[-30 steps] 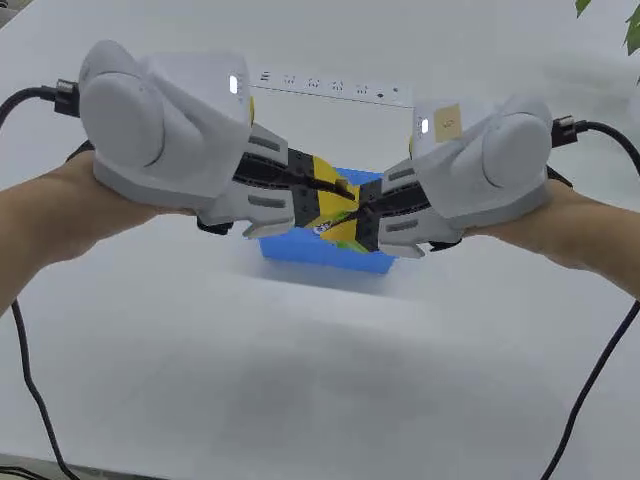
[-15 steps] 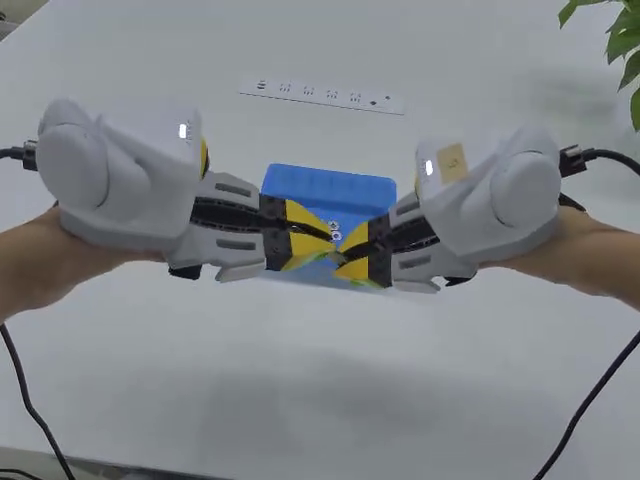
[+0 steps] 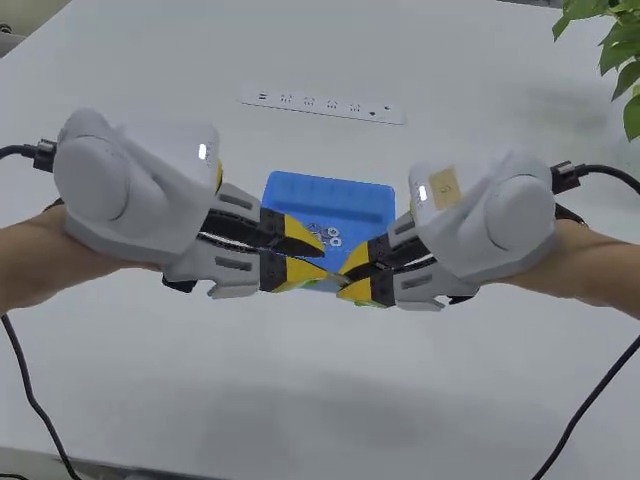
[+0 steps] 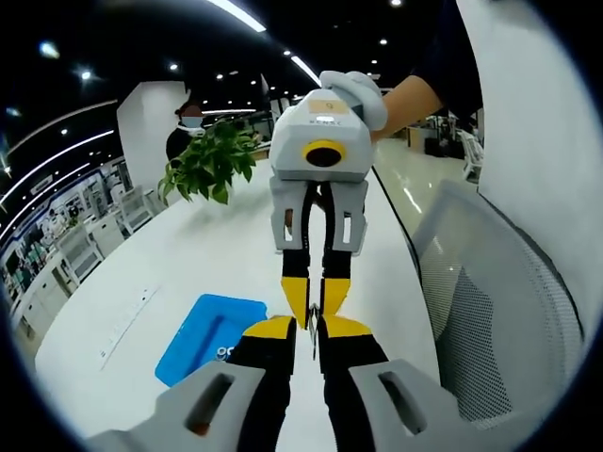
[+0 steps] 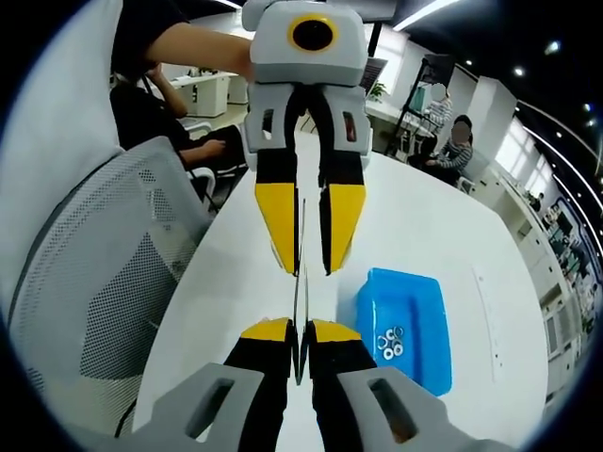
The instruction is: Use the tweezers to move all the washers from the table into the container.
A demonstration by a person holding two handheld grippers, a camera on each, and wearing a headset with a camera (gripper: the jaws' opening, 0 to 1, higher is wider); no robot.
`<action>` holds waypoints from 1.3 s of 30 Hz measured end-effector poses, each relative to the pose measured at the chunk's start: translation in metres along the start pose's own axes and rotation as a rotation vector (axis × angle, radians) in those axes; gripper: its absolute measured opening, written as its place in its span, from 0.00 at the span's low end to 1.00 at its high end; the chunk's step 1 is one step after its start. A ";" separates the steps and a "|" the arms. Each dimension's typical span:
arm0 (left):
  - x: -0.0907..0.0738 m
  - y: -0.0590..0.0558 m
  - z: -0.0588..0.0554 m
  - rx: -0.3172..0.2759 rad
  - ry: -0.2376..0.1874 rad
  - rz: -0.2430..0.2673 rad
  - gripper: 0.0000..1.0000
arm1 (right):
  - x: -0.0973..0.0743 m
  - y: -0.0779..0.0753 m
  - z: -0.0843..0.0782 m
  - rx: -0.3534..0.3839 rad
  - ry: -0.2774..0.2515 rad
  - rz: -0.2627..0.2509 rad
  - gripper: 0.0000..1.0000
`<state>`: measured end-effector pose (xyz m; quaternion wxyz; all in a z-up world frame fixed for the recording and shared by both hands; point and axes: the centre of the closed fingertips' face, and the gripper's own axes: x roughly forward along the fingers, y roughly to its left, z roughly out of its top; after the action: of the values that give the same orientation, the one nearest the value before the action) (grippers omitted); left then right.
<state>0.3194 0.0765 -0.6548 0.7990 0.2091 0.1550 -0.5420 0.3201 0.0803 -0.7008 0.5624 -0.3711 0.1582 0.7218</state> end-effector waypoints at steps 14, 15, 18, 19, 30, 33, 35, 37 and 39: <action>0.001 -0.008 -0.016 0.029 0.117 -0.042 0.12 | 0.002 0.005 0.002 -0.029 0.013 0.015 0.07; 0.002 -0.009 -0.017 0.041 0.124 -0.045 0.11 | 0.002 0.005 0.003 -0.027 0.010 0.016 0.07; 0.003 -0.009 -0.018 0.046 0.127 -0.044 0.08 | 0.003 0.004 0.002 -0.031 0.014 0.015 0.07; 0.003 -0.009 -0.019 0.043 0.126 -0.041 0.08 | 0.003 0.003 0.002 -0.029 0.015 0.014 0.07; 0.012 -0.008 -0.047 0.007 0.187 -0.023 0.08 | 0.008 0.003 -0.004 -0.004 0.014 0.018 0.07; 0.017 -0.005 -0.055 -0.010 0.207 -0.013 0.08 | 0.013 0.000 -0.009 0.012 0.023 0.009 0.07; 0.023 -0.002 -0.060 -0.033 0.222 -0.001 0.08 | 0.017 -0.002 -0.017 0.011 0.054 -0.006 0.07; 0.031 -0.001 -0.067 -0.043 0.255 0.000 0.08 | 0.022 -0.004 -0.025 0.031 0.075 -0.017 0.07; 0.039 0.000 -0.076 -0.052 0.295 0.001 0.08 | 0.026 -0.005 -0.033 0.061 0.093 -0.030 0.08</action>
<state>0.3325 0.0837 -0.7391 0.7730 0.2658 0.2844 -0.5010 0.3342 0.0784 -0.7411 0.5762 -0.3892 0.2003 0.6902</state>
